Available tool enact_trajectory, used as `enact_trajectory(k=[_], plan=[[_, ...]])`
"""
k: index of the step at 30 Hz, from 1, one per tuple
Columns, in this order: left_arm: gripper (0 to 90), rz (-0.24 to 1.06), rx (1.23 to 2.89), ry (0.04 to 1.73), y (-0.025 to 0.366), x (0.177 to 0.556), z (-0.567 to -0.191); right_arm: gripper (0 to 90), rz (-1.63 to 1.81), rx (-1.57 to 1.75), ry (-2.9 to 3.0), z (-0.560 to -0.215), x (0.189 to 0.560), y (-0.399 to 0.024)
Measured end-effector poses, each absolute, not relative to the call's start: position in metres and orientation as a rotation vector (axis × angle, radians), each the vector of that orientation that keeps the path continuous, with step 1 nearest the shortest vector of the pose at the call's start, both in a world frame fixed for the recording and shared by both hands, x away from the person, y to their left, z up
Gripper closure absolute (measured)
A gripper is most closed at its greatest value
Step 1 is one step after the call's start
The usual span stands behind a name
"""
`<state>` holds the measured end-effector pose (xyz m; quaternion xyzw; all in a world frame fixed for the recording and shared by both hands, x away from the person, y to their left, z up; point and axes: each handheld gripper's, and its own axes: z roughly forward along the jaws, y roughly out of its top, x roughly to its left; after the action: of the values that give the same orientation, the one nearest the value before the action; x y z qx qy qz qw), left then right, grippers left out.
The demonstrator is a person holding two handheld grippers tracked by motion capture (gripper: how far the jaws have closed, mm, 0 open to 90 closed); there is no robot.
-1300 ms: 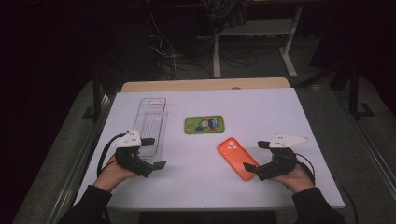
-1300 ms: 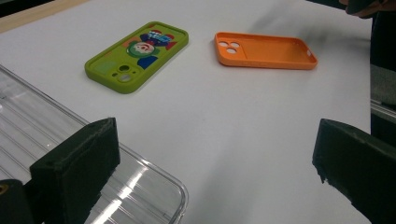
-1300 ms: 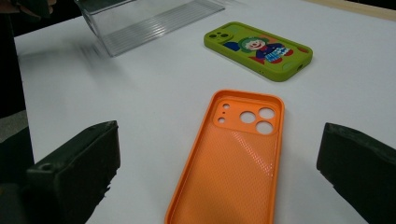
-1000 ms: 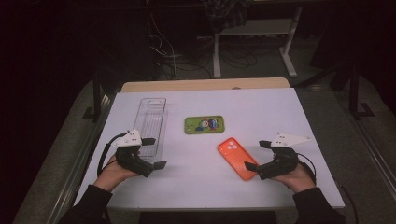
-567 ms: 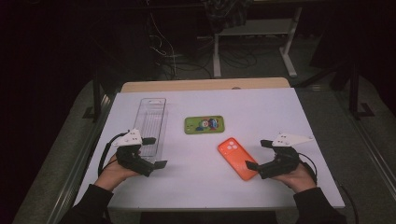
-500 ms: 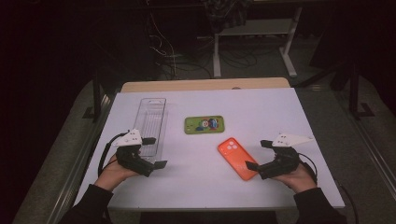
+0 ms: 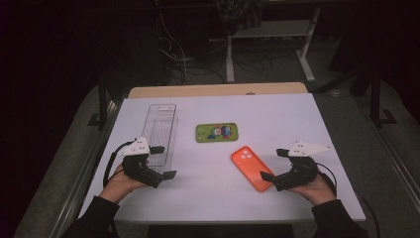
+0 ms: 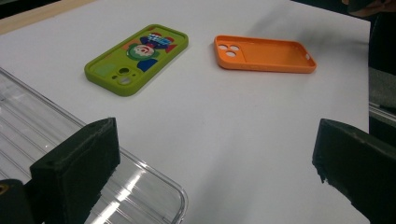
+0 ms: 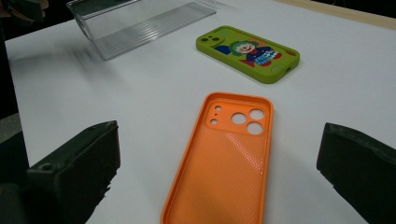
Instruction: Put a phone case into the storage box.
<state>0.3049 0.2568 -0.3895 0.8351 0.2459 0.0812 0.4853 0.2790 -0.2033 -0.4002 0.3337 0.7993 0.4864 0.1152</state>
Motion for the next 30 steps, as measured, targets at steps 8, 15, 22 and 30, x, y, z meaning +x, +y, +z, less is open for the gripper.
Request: enact_trajectory(k=[8,15,22,30], plan=[[0.7,0.192,2.021,0.604,0.257,0.305,-0.39,0.0,1.374,1.034,2.352,-0.393,0.28,-0.203],[0.7,0.189,2.037,0.591,0.258,0.305,-0.389,1.5,1.332,1.078,2.32,-0.39,0.282,-0.202],[0.7,0.175,2.006,0.609,0.26,0.306,-0.39,0.9,1.301,1.117,2.303,-0.387,0.287,-0.201],[0.8,0.169,1.994,0.616,0.262,0.306,-0.39,0.0,1.276,1.17,2.267,-0.38,0.294,-0.196]])
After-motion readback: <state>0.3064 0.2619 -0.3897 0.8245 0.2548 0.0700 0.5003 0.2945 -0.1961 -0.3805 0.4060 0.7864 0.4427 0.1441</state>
